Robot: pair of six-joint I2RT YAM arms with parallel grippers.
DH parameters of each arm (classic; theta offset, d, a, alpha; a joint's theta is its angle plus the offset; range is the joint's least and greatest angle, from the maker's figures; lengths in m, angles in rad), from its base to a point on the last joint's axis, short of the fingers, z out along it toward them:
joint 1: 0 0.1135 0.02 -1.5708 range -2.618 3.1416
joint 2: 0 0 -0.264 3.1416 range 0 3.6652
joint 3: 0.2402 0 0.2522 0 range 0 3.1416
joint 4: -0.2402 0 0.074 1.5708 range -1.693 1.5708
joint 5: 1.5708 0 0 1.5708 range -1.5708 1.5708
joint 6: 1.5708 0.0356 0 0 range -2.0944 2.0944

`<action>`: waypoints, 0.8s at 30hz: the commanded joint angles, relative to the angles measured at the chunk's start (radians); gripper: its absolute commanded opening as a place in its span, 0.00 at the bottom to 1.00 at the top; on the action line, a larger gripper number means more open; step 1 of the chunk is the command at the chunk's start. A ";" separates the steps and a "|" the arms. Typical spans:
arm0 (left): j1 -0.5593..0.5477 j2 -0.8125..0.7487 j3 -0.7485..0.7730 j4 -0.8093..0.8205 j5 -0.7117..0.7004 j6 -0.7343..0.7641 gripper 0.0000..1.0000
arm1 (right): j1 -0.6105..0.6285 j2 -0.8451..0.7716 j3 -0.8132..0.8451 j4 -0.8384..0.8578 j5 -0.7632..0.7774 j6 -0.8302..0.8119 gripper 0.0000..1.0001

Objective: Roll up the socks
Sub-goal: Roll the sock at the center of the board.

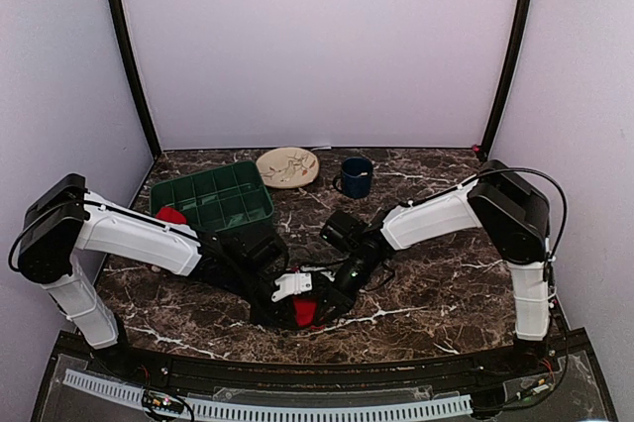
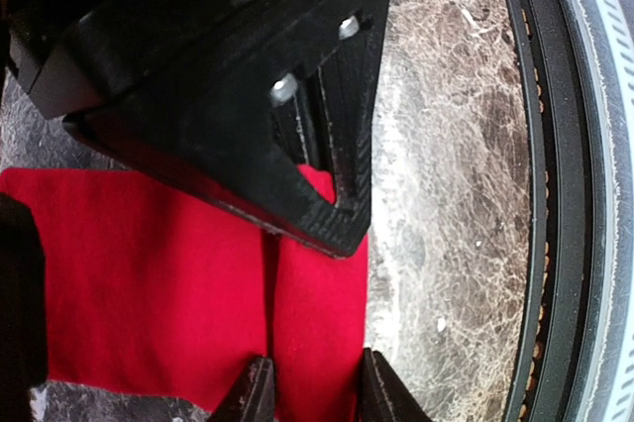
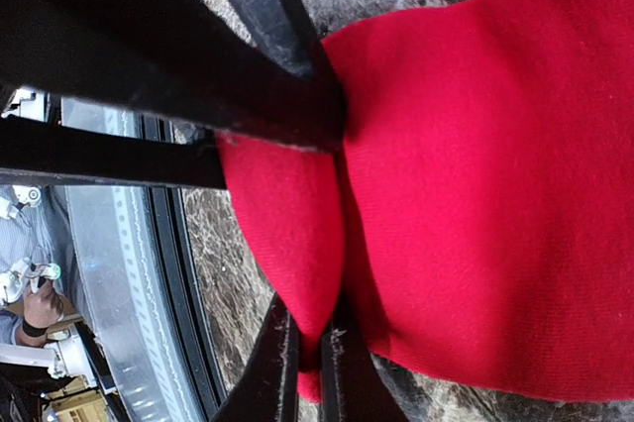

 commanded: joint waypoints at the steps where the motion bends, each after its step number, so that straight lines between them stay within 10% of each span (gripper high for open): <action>1: -0.013 0.021 0.032 -0.043 -0.043 0.024 0.31 | -0.009 0.025 0.021 -0.013 -0.023 -0.005 0.04; 24: -0.021 0.079 0.063 -0.129 0.015 0.004 0.06 | -0.018 0.020 0.018 -0.007 -0.031 0.005 0.09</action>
